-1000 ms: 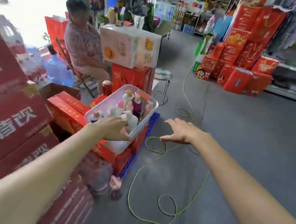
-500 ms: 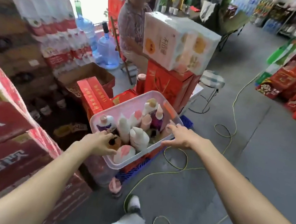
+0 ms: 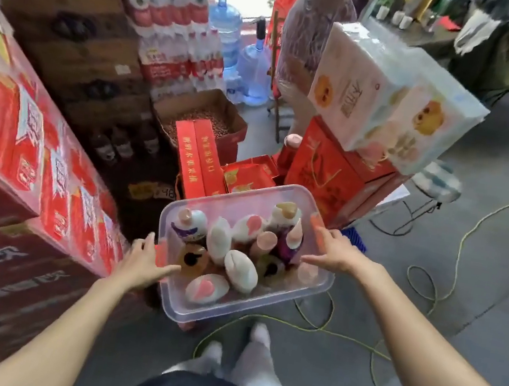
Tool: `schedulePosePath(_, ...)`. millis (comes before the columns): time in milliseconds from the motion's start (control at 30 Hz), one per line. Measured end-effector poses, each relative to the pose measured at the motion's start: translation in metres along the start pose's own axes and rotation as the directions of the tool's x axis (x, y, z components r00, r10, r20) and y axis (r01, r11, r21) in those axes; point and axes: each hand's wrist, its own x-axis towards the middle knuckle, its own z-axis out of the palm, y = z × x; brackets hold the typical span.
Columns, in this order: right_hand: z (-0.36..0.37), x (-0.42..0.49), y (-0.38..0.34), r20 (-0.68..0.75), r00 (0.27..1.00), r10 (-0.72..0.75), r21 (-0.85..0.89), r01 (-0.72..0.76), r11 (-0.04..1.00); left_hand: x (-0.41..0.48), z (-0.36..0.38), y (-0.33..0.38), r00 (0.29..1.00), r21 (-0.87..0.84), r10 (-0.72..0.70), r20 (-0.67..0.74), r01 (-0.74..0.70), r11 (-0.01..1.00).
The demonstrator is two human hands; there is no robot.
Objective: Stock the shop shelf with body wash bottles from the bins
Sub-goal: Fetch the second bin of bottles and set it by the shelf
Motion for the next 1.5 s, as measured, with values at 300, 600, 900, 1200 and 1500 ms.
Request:
schedulePosePath(300, 0.006, 0.089, 0.029, 0.031, 0.999, -0.041, 0.132, 0.036, 0.991, 0.007, 0.04, 0.011, 0.936, -0.504, -0.351, -0.013, 0.297, 0.811)
schedulePosePath(600, 0.006, 0.115, 0.041, 0.093, 0.993, -0.075, 0.324, 0.041, 0.945, 0.016, 0.057, 0.037, 0.905, -0.723, -0.425, -0.002, 0.292, 0.626)
schedulePosePath(900, 0.019, 0.114, 0.044, 0.097, 0.995, 0.032, 0.457, -0.074, 0.886, 0.046, 0.071, -0.006, 0.93, -0.681, -0.345, 0.126, 0.334, 0.652)
schedulePosePath(1200, 0.017, 0.114, 0.039, 0.038, 0.984, 0.173, 0.38, -0.174, 0.908, 0.055, 0.065, 0.004, 0.893, -0.675, -0.44, 0.096, 0.384, 0.63)
schedulePosePath(1500, 0.014, 0.108, 0.034, 0.042, 0.985, 0.166, 0.503, -0.164, 0.849, 0.045, 0.061, 0.024, 0.846, -0.818, -0.526, 0.09, 0.364, 0.446)
